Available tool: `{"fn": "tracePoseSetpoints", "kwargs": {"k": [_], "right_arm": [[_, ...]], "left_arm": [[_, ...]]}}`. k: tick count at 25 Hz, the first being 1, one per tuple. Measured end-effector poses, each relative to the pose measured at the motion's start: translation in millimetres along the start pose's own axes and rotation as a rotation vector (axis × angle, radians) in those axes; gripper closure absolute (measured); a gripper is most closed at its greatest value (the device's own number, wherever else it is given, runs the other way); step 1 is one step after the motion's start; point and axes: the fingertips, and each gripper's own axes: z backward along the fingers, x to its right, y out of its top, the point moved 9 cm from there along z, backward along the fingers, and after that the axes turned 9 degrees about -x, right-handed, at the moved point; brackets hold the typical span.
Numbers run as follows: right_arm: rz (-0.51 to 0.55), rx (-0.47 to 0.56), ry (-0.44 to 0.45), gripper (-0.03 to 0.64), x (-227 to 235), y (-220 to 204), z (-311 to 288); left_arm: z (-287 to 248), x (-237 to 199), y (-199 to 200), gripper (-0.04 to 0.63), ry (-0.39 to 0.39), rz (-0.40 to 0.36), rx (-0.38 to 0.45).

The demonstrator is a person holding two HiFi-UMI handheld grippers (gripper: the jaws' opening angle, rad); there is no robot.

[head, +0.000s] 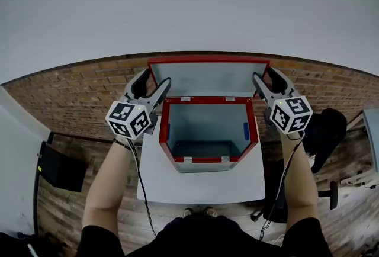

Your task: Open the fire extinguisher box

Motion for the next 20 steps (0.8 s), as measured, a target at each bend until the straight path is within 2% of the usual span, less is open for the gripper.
{"fn": "tracePoseSetpoints", "kwargs": {"k": [9,20], "right_arm": [[-0.008,-0.019,-0.016,0.385,15.6,0.8,-32.4],[0.0,-0.027,-0.05,0.385,18.1,0.2,-44.7]], "left_arm": [[-29.2,-16.2,3.9,0.235,0.024,-0.016,-0.063],[-43.1,-22.4,3.4,0.235,0.06,-0.022,-0.087]]}}
